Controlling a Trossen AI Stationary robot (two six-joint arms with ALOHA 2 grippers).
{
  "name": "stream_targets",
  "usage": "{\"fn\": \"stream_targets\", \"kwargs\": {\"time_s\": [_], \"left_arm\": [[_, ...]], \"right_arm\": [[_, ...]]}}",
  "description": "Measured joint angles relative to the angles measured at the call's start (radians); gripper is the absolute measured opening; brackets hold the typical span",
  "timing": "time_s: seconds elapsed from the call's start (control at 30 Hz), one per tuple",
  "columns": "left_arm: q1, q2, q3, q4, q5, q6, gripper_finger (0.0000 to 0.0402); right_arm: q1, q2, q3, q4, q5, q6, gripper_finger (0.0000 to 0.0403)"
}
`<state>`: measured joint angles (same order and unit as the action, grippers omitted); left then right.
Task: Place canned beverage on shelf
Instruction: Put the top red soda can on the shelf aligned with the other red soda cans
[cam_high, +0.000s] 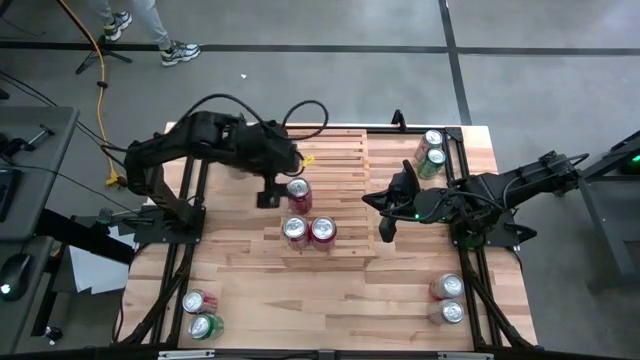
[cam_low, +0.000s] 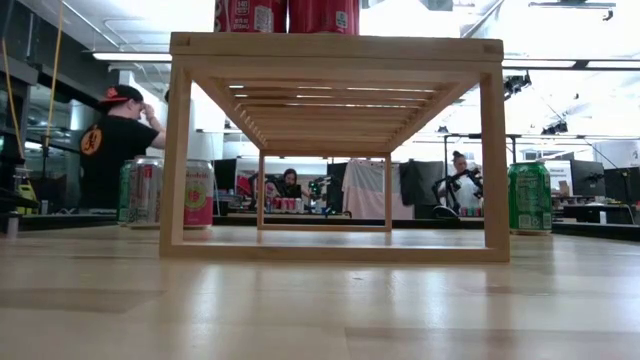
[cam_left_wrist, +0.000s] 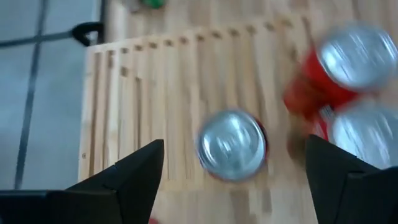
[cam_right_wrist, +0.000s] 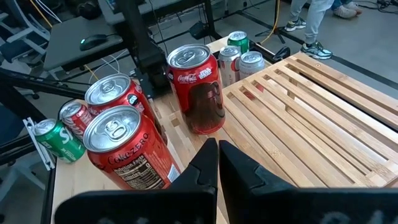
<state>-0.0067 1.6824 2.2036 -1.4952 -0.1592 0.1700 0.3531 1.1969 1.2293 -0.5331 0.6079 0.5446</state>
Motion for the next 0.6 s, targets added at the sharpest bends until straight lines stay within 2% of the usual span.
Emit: {"fn": "stream_targets", "kwargs": {"time_s": [0.17, 0.33, 0.6], "left_arm": [[0.024, -0.001, 0.0, -0.084, 0.017, 0.22, 0.027], [0.043, 0.0, -0.017, -0.057, 0.012, 0.416, 0.026], [0.074, 0.033, -0.017, -0.036, 0.023, 0.529, 0.0242]], "right_arm": [[0.0, 0.0, 0.0, 0.0, 0.0, 0.001, 0.0], [0.0, 0.0, 0.0, 0.0, -0.002, 0.0, 0.0], [0.0, 0.0, 0.0, 0.0, -0.002, -0.002, 0.0]]}}
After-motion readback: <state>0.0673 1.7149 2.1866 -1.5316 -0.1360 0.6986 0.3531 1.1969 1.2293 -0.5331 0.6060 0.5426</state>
